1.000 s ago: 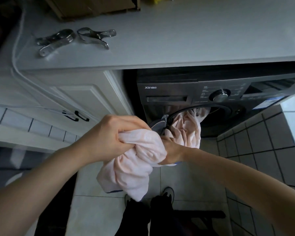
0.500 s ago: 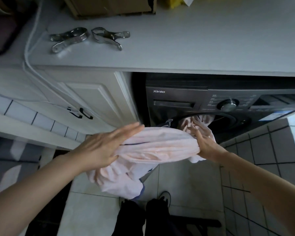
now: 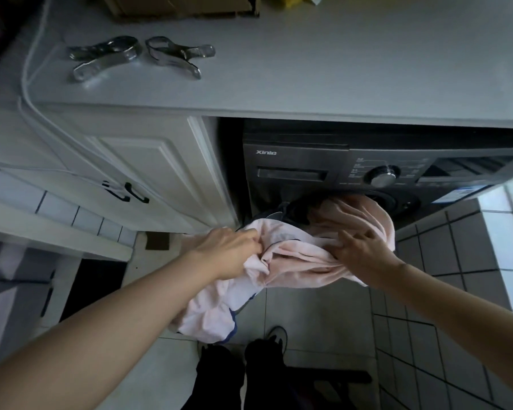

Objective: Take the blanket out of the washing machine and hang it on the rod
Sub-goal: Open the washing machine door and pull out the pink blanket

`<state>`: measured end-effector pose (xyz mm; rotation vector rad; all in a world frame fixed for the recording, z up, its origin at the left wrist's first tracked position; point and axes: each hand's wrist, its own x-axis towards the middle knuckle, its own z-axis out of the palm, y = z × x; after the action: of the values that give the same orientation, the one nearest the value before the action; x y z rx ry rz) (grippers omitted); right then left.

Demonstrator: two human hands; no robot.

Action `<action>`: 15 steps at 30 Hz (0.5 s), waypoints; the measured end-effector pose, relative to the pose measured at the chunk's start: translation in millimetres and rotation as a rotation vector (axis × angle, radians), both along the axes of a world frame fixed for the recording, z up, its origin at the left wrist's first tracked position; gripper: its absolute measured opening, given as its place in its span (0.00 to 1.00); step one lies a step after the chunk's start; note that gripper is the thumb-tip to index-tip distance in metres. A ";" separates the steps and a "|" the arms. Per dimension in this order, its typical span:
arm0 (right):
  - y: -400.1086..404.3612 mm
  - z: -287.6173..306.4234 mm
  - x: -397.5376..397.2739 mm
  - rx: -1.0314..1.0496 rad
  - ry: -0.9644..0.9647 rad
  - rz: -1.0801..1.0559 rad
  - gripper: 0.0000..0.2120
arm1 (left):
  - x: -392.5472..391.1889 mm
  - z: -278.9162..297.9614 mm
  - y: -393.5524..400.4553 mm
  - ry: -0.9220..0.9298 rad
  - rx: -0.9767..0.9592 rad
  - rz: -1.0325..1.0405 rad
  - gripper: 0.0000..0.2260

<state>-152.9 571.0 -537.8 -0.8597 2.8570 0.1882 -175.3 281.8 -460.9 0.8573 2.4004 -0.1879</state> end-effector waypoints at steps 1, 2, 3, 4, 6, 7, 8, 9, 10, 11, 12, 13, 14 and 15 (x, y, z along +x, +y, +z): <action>-7.6 4.9 1.7 0.001 0.015 -0.006 0.12 | 1.2 -3.1 5.8 0.003 0.052 0.059 0.26; -16.5 11.8 3.2 0.000 0.026 -0.022 0.13 | 3.3 -5.4 11.7 0.004 0.106 0.100 0.31; -24.7 15.2 3.6 -0.003 0.019 -0.045 0.16 | 5.6 -5.2 17.9 0.010 0.161 0.127 0.38; -34.1 20.8 4.8 -0.001 -0.017 -0.076 0.21 | 8.5 -6.1 23.9 0.030 0.210 0.133 0.44; -46.2 25.1 10.3 -0.100 -0.042 -0.108 0.34 | 15.3 -9.1 33.9 0.056 0.289 0.153 0.50; -49.6 27.2 13.3 -0.216 -0.045 -0.113 0.35 | 18.8 -11.6 37.7 0.055 0.329 0.171 0.51; -53.0 31.6 15.9 -0.347 -0.061 -0.143 0.33 | 21.2 -14.7 40.6 0.052 0.374 0.197 0.53; -56.2 36.6 18.1 -0.471 -0.076 -0.182 0.29 | 22.4 -16.2 43.3 0.050 0.416 0.226 0.53; -58.8 40.3 20.0 -0.577 -0.096 -0.227 0.25 | 23.1 -17.6 44.8 0.044 0.447 0.250 0.54; -61.8 44.2 21.6 -0.673 -0.119 -0.266 0.23 | 23.1 -20.4 45.6 0.028 0.469 0.266 0.54; -64.0 47.3 22.6 -0.738 -0.124 -0.294 0.22 | 23.5 -21.9 46.7 0.004 0.488 0.271 0.54; -65.0 50.0 23.1 -0.784 -0.103 -0.308 0.22 | 24.3 -22.2 48.7 -0.019 0.501 0.266 0.53; -65.3 51.5 23.3 -0.810 -0.083 -0.315 0.22 | 25.3 -23.5 50.4 -0.029 0.497 0.264 0.52; -65.3 51.6 23.6 -0.820 -0.066 -0.313 0.22 | 26.4 -23.5 52.1 -0.021 0.488 0.274 0.49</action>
<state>-129.3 505.6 -486.1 -0.4647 2.9249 -1.0781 -149.0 334.0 -484.3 0.7124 2.5498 0.5287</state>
